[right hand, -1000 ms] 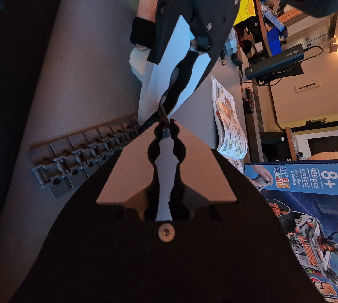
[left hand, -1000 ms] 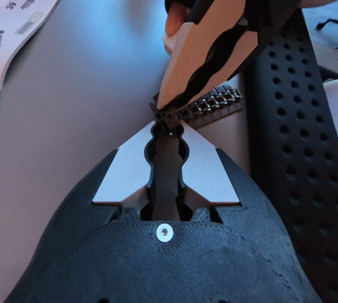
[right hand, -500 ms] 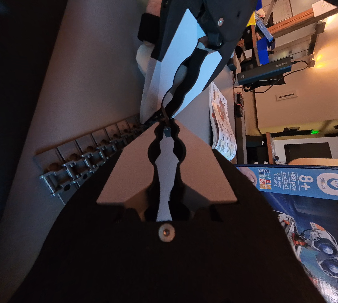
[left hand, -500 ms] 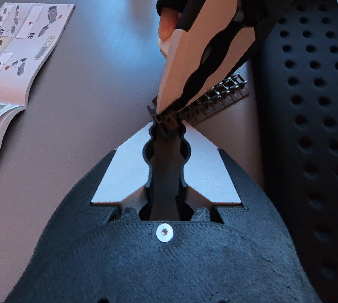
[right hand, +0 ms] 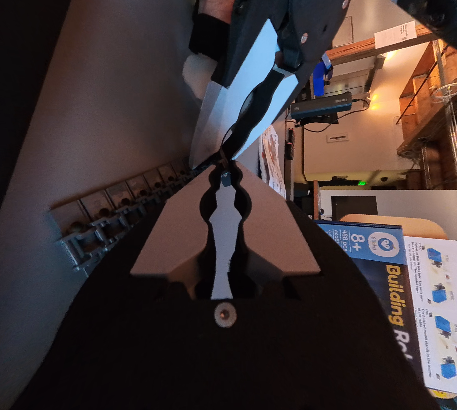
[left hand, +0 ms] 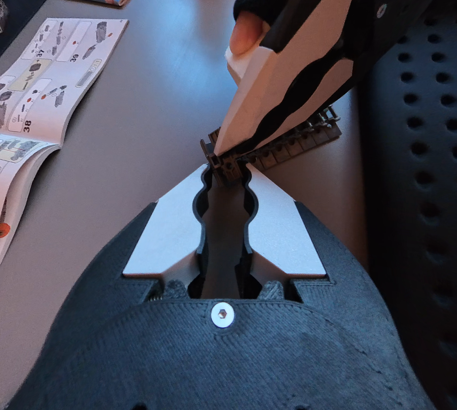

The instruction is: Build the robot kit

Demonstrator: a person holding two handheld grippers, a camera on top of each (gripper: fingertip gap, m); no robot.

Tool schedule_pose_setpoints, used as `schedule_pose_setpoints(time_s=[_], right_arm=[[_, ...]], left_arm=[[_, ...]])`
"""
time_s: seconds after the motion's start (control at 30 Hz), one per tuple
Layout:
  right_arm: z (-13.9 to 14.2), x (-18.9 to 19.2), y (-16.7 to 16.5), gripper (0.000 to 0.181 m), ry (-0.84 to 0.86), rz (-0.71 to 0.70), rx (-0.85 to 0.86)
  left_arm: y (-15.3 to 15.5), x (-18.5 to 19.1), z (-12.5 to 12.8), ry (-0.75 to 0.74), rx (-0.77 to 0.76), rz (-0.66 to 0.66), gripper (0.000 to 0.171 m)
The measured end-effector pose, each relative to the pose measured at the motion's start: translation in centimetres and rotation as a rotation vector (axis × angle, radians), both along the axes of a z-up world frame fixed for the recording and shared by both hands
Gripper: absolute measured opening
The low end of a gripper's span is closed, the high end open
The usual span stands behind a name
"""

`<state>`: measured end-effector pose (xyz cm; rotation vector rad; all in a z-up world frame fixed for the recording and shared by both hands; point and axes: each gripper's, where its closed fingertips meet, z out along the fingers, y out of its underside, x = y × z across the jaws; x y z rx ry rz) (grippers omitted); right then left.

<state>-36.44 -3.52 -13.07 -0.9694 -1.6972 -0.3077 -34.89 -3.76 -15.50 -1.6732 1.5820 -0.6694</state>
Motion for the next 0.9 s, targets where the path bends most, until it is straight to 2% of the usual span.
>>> schedule_pose_setpoints(time_s=[0.2, 0.4, 0.9], right_arm=[[-0.04, 0.00, 0.10, 0.007, -0.013, 0.003, 0.040], [0.32, -0.10, 0.13, 0.006, -0.009, 0.005, 0.086], [-0.16, 0.26, 0.29, 0.006, 0.032, -0.023, -0.064]], left_arm=[[0.15, -0.02, -0.06, 0.005, 0.007, 0.007, 0.021], [0.03, 0.10, -0.01, -0.010, -0.071, 0.008, 0.022], [0.10, 0.18, -0.35, 0.019, -0.045, 0.019, 0.020]])
